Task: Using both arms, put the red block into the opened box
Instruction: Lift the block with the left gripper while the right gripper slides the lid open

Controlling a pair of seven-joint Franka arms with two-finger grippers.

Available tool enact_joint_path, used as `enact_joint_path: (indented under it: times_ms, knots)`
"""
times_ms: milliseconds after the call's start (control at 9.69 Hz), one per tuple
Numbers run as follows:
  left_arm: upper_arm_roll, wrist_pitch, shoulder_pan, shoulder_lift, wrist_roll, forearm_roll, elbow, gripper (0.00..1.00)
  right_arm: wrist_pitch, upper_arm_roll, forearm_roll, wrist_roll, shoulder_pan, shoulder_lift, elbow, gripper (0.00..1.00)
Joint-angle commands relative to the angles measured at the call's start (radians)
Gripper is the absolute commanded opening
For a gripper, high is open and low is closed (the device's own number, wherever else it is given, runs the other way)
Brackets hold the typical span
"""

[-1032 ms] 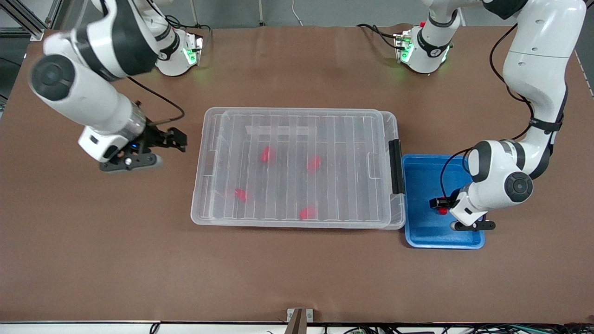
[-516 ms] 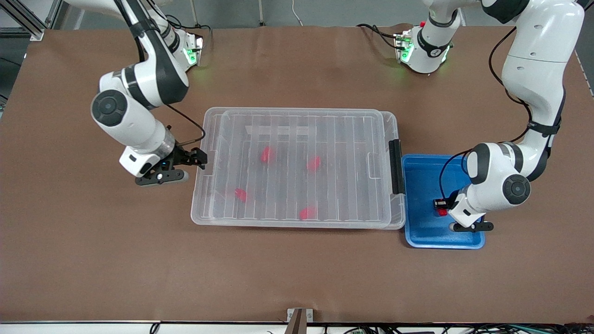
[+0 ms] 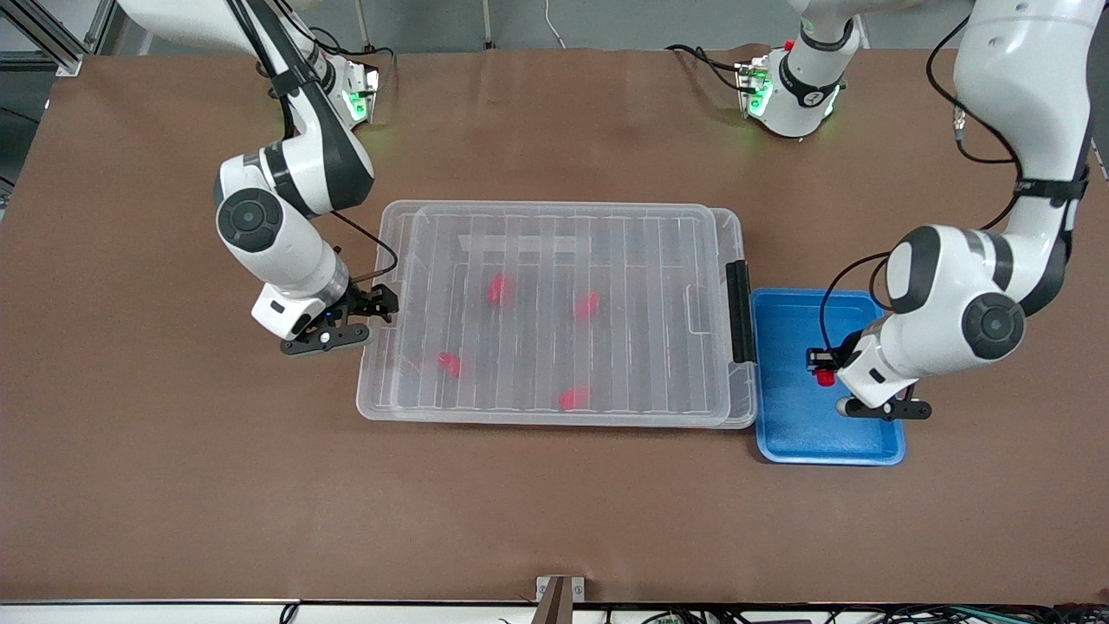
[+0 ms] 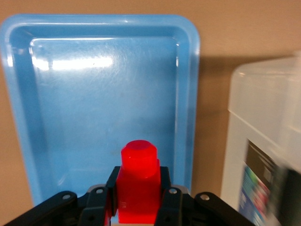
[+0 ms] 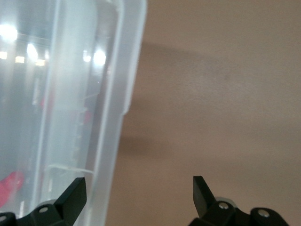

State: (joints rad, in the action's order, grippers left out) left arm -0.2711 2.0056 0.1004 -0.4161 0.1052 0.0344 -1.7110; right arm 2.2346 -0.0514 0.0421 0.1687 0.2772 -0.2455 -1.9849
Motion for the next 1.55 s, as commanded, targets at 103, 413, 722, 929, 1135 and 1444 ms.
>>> enact_joint_path:
  times_ms: [103,413,722,929,1135,1444]
  knots:
    - [-0.061,-0.164,-0.004,0.051,0.078,0.007,0.084,0.00,-0.012,-0.008,0.050,-0.036,-0.068,0.003,-0.006,1.00]
    - [-0.150,-0.206,-0.011,0.049,0.230,0.016,0.137,0.00,-0.074,-0.001,0.053,-0.075,-0.121,0.003,-0.002,1.00]
    - [-0.197,-0.185,-0.080,0.040,0.382,0.015,0.139,0.00,-0.145,0.001,0.073,-0.126,-0.196,0.008,0.006,1.00]
    - [-0.197,-0.124,-0.158,0.034,0.517,0.018,0.137,0.00,-0.217,-0.001,0.125,-0.168,-0.243,0.006,0.049,1.00]
    - [-0.198,-0.064,-0.209,0.001,0.583,0.016,0.123,0.00,-0.262,0.001,0.127,-0.224,-0.274,0.005,0.087,1.00]
    - [-0.197,0.067,-0.232,-0.052,0.570,0.021,0.019,0.00,-0.291,0.001,0.127,-0.225,-0.276,0.005,0.118,1.00]
